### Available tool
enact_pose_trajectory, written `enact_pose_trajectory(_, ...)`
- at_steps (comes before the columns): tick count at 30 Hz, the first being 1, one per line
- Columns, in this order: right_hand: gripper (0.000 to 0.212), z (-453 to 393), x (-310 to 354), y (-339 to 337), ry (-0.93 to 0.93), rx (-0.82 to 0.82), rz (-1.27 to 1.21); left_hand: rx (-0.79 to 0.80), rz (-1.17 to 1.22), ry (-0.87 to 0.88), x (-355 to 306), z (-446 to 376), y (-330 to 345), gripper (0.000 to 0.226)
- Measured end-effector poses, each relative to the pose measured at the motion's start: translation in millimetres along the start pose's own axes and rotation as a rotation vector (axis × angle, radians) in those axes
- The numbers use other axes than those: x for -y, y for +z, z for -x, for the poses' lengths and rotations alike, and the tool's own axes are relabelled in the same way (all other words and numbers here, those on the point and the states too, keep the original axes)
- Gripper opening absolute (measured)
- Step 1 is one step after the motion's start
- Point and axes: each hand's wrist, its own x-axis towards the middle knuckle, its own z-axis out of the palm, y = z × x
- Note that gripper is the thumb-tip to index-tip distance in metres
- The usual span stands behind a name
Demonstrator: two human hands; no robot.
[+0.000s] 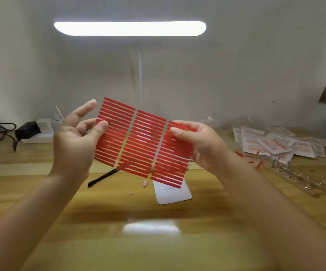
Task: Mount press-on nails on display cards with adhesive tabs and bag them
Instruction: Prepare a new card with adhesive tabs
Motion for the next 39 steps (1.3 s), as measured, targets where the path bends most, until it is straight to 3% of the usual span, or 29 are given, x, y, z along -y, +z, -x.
enact_pose_trajectory(4,0.023,13.4,2.5,8.0,-0.081,0.001,-0.031,-0.05,-0.337,0.087,-10.0,-7.6,-6.9,0.057)
enact_pose_trajectory(7,0.029,23.2,9.3,18.3,-0.118,0.082,-0.076,-0.124,-0.707,0.223,-26.5,-8.4,-6.4,0.049)
enact_pose_trajectory(10,0.034,28.9,12.1,31.2,-0.123,0.14,-0.142,-0.12,-0.899,0.344,-48.9,7.8,4.9,0.044)
enact_pose_trajectory(14,0.032,33.0,8.9,39.3,-0.139,0.195,-0.078,0.138,-1.213,0.506,-70.2,35.1,27.0,0.067)
enact_pose_trajectory(17,0.025,36.6,7.7,40.2,-0.159,0.285,0.01,0.292,-1.096,0.446,-79.0,40.2,30.6,0.042)
enact_pose_trajectory(18,0.025,37.6,6.9,40.3,-0.161,0.293,0.036,0.349,-0.984,0.36,-81.5,38.3,29.2,0.031)
enact_pose_trajectory(20,0.032,38.7,4.2,42.3,-0.169,0.225,0.132,0.456,-0.739,0.162,-84.2,34.5,26.0,0.032)
enact_pose_trajectory(22,0.049,39.2,-1.2,44.2,-0.276,-0.026,0.413,0.455,-0.647,0.094,-81.1,30.1,23.0,0.028)
enact_pose_trajectory(23,0.055,40.1,-3.8,45.1,-0.419,-0.21,0.635,0.45,-0.653,0.09,-78.2,28.8,22.4,0.028)
enact_pose_trajectory(25,0.049,41.2,-8.9,45.2,-0.811,-0.463,1.016,0.449,-0.631,0.05,-72.7,28.5,23.3,0.029)
enact_pose_trajectory(26,0.037,42.1,-10.2,47.2,-0.932,-0.479,1.081,0.449,-0.603,0.025,-69.8,27.9,23.3,0.03)
enact_pose_trajectory(29,0.016,43.7,-10.8,52.8,-0.862,-0.344,1.013,0.473,-0.514,-0.003,-63.4,24.7,22.5,0.035)
enact_pose_trajectory(33,0.013,44.1,-11.9,52.7,-0.722,-0.225,0.908,0.486,-0.469,0.037,-57.8,24.5,23.8,0.032)
enact_pose_trajectory(39,0.012,41.1,-12.8,50.0,-0.724,-0.201,0.879,0.514,-0.612,0.237,-54.6,25.7,27.0,0.016)
